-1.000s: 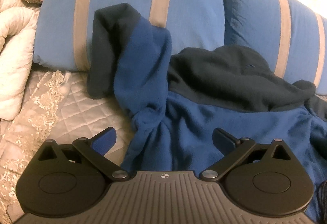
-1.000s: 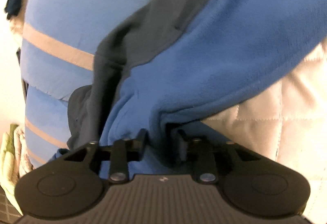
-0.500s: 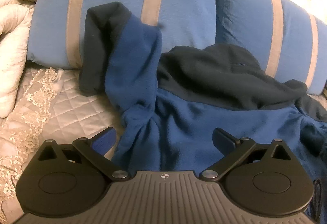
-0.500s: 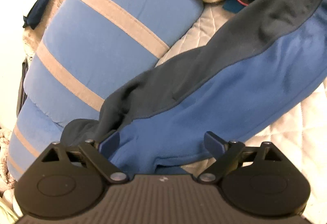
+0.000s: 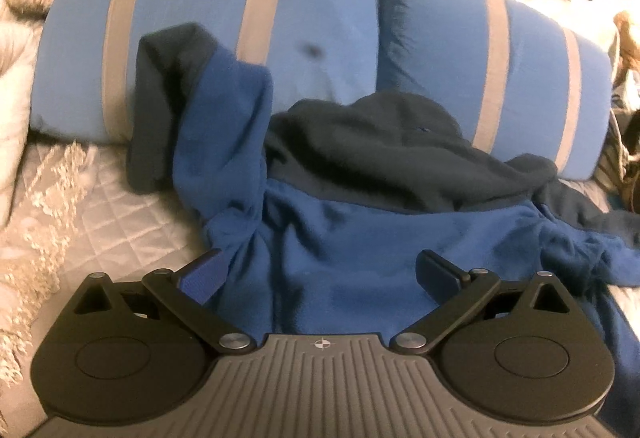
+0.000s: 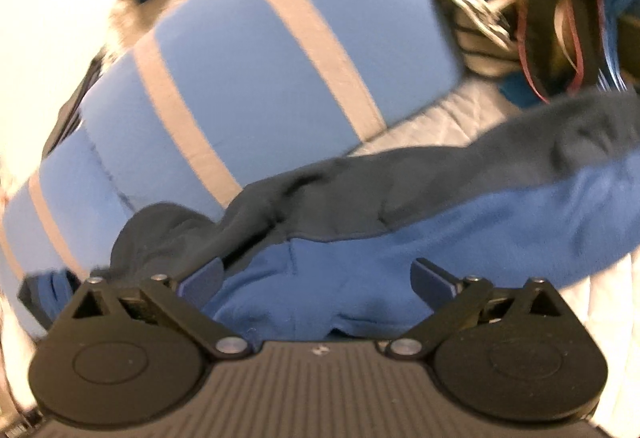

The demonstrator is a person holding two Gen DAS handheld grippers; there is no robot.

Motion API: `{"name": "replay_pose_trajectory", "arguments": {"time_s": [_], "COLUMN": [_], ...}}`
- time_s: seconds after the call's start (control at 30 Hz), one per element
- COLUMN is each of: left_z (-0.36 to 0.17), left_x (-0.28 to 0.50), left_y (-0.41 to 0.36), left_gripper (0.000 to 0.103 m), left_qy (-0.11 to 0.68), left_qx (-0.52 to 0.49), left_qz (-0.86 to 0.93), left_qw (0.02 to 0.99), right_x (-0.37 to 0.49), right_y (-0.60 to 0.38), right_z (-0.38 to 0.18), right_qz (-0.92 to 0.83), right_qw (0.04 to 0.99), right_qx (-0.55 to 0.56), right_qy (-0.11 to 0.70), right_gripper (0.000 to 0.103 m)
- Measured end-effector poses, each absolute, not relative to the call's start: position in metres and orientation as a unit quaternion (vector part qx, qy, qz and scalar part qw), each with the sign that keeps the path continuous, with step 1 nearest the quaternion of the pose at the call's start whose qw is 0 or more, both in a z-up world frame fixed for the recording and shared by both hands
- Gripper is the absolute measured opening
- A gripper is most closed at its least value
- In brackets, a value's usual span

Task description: Fold clothes

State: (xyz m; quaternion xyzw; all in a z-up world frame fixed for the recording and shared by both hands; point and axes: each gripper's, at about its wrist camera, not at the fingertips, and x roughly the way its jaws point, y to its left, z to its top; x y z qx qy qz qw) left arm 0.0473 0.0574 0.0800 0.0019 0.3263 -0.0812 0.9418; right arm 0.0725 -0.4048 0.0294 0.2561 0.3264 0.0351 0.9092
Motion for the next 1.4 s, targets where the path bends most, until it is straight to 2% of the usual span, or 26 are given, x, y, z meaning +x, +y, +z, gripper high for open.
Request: {"name": "replay_pose_trajectory", "arguments": {"time_s": [0.3, 0.6, 0.83, 1.0, 1.2, 1.3, 1.4], "left_z": [0.113, 0.118, 0.122, 0.110, 0.091, 0.086, 0.082], "left_x": [0.029, 0.033, 0.040, 0.052, 0.070, 0.077, 0.083], "left_y": [0.032, 0.003, -0.004, -0.021, -0.030, -0.029, -0.025], "left_gripper": [0.103, 0.103, 0.103, 0.103, 0.103, 0.103, 0.103], "left_qy": [0.242, 0.231, 0.184, 0.181, 0.215, 0.220, 0.232], "left_qx": [0.000, 0.013, -0.037, -0.034, -0.052, -0.051, -0.069], "left_qz": [-0.123, -0.149, -0.204, -0.237, -0.265, -0.266, -0.263], "left_qw": [0.962, 0.962, 0.961, 0.954, 0.939, 0.937, 0.934], "right_x": [0.075, 0.065, 0.112, 0.168, 0.232, 0.257, 0.283], "right_y": [-0.366, -0.341, -0.334, -0.318, -0.285, -0.269, -0.258], "right_z": [0.039, 0.043, 0.052, 0.061, 0.053, 0.046, 0.039], "right_qz": [0.060, 0.164, 0.246, 0.258, 0.291, 0.326, 0.368], "right_qw": [0.933, 0.961, 0.937, 0.916, 0.880, 0.853, 0.821], "right_qx": [0.153, 0.022, -0.056, -0.154, -0.231, -0.260, -0.266], "right_qy": [0.320, 0.224, 0.241, 0.265, 0.296, 0.315, 0.347], "right_gripper": [0.103, 0.101, 0.098, 0.090, 0.084, 0.078, 0.067]}}
